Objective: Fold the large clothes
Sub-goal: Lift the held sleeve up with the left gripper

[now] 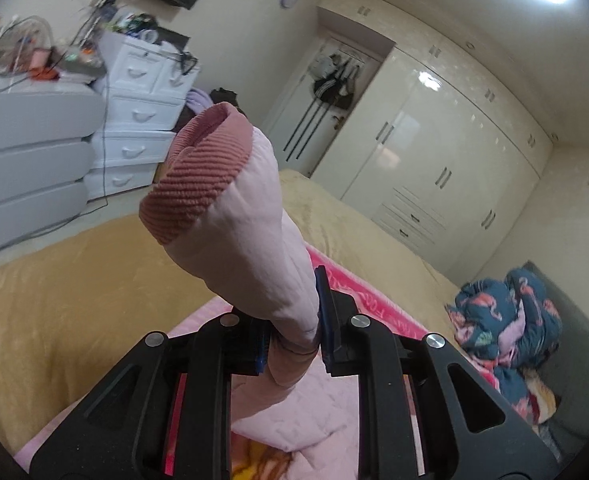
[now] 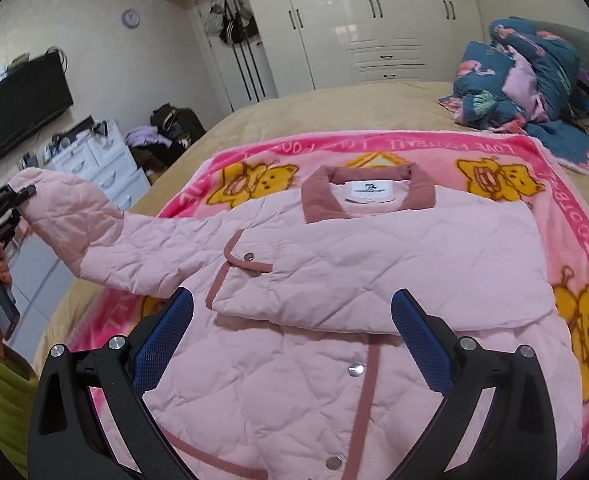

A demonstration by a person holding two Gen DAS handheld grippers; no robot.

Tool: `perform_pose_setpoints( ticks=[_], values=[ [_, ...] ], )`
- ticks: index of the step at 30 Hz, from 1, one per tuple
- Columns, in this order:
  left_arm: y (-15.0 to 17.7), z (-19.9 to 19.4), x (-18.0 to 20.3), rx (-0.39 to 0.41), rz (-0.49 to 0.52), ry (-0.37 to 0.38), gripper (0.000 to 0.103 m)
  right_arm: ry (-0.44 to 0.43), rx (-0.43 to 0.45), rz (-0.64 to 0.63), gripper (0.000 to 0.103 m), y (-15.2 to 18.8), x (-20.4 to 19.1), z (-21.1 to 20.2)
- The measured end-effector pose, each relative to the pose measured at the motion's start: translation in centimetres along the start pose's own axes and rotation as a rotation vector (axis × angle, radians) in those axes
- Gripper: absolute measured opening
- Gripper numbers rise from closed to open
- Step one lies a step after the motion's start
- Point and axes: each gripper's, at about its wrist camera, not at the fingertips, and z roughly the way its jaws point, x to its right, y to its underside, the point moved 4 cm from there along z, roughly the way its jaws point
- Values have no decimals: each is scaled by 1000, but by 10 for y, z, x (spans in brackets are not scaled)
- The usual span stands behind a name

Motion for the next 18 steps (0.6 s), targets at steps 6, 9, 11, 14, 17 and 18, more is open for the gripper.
perform_pose_setpoints(
  ticks=[6, 9, 11, 14, 17, 18],
  values=[
    [-2, -10, 46, -2, 71, 17, 12, -6, 18, 47, 99, 2, 21, -20],
    [0, -12, 68, -12, 101, 31, 12, -7, 29, 62, 99, 1, 29, -31],
    [1, -12, 79, -19, 118, 39, 12, -1, 36, 64, 99, 1, 33, -37],
    [6, -12, 97, -32, 141, 49, 12, 7, 39, 69, 99, 0, 41, -45],
    [11, -12, 113, -48, 157, 65, 12, 10, 43, 74, 99, 0, 49, -54],
    [13, -13, 118, -53, 162, 70, 12, 8, 45, 77, 99, 0, 51, -56]
  ],
)
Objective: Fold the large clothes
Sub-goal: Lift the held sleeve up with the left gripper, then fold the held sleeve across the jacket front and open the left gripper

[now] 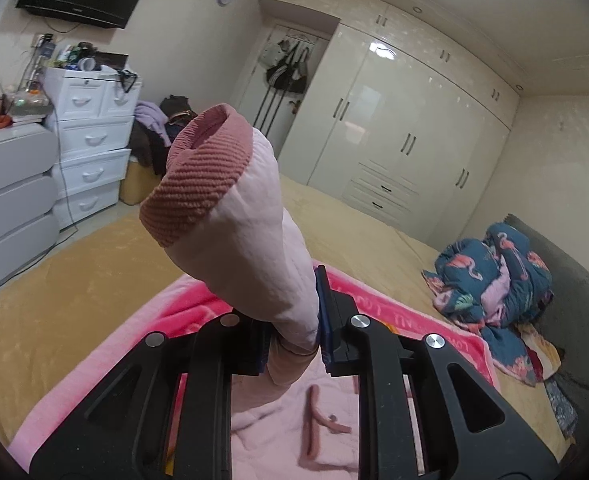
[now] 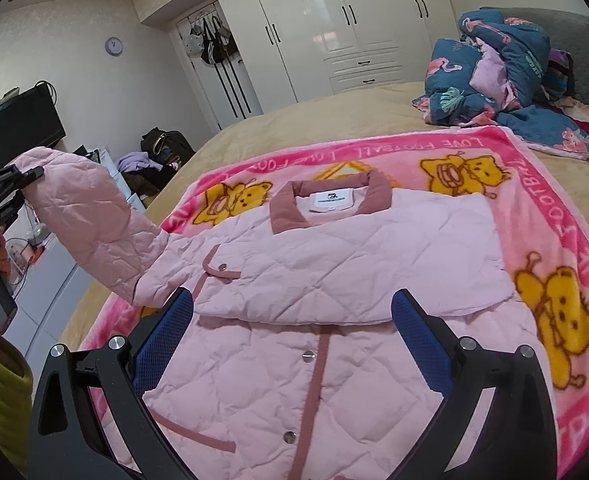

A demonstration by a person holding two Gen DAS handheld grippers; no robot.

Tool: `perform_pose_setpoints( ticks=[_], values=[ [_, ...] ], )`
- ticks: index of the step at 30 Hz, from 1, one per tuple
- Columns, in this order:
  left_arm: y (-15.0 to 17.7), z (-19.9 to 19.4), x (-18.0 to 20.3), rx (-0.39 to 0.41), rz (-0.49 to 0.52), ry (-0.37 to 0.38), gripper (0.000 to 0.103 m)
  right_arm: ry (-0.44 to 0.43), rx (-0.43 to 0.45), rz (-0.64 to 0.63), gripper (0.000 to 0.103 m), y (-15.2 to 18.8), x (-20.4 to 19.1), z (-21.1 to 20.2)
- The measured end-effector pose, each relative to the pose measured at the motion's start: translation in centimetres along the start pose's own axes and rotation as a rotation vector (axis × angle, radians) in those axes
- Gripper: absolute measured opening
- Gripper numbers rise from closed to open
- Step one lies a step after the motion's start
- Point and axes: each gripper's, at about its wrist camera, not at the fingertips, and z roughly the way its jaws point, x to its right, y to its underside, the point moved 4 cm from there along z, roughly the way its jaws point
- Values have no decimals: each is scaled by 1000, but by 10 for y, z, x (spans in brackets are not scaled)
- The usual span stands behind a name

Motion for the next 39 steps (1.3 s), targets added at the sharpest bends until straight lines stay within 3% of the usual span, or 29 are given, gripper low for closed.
perform_pose_setpoints(
  ticks=[21, 39],
  values=[
    [58, 10, 124, -103, 169, 159, 8, 4, 42, 137, 99, 6, 65, -30],
    [177, 46, 201, -307, 387, 259, 7, 50, 58, 253, 99, 16, 119, -43]
  ],
)
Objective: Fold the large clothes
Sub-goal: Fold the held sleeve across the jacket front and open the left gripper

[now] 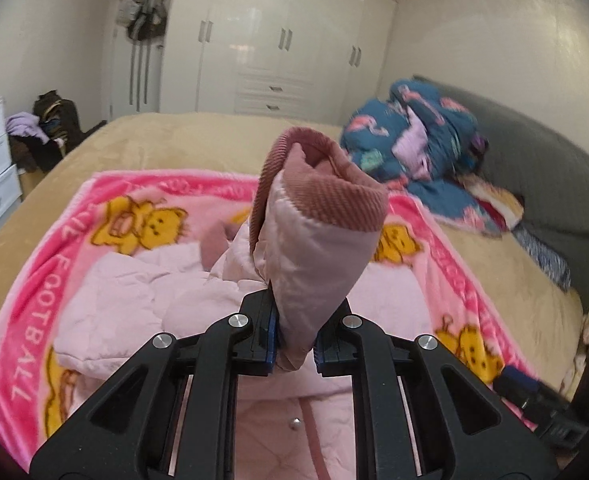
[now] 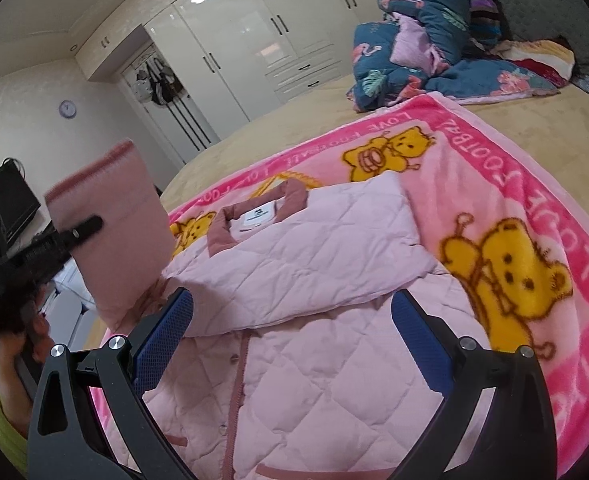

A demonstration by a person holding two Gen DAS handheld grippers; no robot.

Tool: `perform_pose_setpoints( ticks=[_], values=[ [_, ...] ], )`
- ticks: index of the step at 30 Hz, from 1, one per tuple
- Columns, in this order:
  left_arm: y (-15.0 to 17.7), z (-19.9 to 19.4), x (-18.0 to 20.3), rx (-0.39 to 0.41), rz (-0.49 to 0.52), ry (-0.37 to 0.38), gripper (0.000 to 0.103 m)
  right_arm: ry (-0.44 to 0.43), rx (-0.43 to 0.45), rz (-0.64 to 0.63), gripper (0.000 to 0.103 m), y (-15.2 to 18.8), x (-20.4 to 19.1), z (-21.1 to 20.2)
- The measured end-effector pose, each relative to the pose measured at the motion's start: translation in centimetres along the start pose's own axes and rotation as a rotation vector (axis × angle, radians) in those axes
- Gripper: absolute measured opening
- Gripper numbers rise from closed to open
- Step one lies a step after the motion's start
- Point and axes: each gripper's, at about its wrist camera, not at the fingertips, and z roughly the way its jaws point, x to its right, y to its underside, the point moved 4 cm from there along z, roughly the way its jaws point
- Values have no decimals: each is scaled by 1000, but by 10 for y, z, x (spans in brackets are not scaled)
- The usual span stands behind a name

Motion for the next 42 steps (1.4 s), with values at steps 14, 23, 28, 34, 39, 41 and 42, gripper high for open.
perform_pose_setpoints(
  ticks=[14, 23, 28, 34, 39, 41, 42],
  values=[
    [79, 70, 48, -224, 133, 24, 11, 50, -5, 73, 99, -2, 45, -3],
    [119, 89, 71, -345, 274, -2, 37, 62, -21, 93, 99, 0, 56, 2],
    [133, 85, 82, -381, 323, 45, 71, 60, -40, 98, 99, 4, 55, 10],
    [137, 61, 75, -403, 306, 119, 86, 49, -67, 98, 99, 8, 51, 21],
    [117, 40, 33, -361, 239, 99, 92, 38, -114, 85, 99, 16, 41, 39],
    [103, 35, 6, -335, 182, 73, 93, 11, -147, 86, 99, 23, 33, 51],
    [96, 33, -6, -320, 158, 58, 93, 7, -159, 87, 99, 26, 29, 55]
  ],
)
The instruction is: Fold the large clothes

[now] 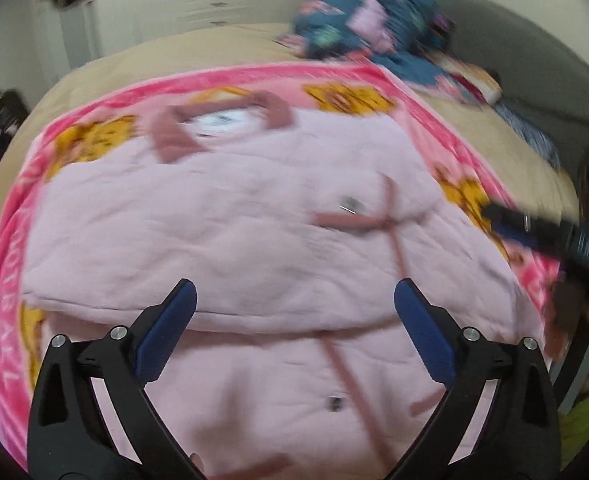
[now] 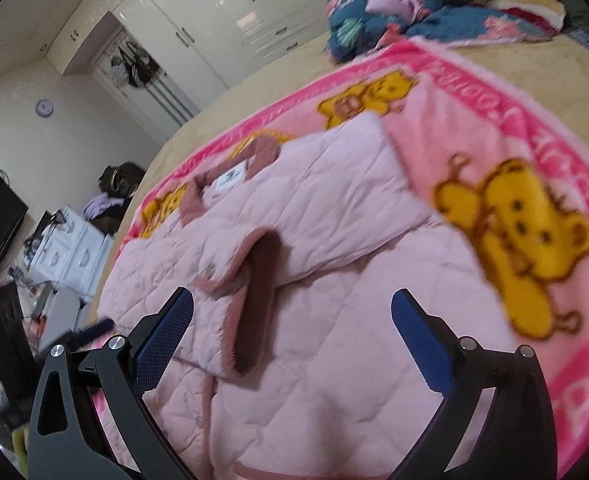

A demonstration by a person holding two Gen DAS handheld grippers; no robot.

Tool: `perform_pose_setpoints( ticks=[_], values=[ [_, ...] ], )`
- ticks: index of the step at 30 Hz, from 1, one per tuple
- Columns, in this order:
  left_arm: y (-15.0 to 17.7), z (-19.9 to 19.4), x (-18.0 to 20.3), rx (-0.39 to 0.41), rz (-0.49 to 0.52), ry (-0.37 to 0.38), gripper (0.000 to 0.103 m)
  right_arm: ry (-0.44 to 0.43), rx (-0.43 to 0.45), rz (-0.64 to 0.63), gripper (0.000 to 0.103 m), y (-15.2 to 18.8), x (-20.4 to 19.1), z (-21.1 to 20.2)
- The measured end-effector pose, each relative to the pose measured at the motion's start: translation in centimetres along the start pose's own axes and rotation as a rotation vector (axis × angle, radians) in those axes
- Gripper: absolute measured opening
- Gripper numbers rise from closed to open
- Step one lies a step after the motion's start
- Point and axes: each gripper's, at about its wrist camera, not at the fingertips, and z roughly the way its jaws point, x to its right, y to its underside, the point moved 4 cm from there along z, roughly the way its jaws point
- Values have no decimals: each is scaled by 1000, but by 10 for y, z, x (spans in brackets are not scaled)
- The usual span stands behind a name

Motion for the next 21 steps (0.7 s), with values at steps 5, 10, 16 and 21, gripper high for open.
perform_pose_setpoints(
  ticks=[5, 10, 16, 21],
  values=[
    [-17, -18, -69, 68, -112, -74, 94, -22, -73, -36, 99, 14, -26, 32],
    [-21, -28, -134, 113, -203, -158, 94, -10, -123, -68, 99, 26, -43, 59],
    [-14, -33, -195, 148, -324, -194, 94, -13, -149, -45, 99, 35, -47, 83],
    [-7, -36, -235, 163, -403, -228, 94, -53, -159, -14, 66, 37, -48, 96]
  ],
)
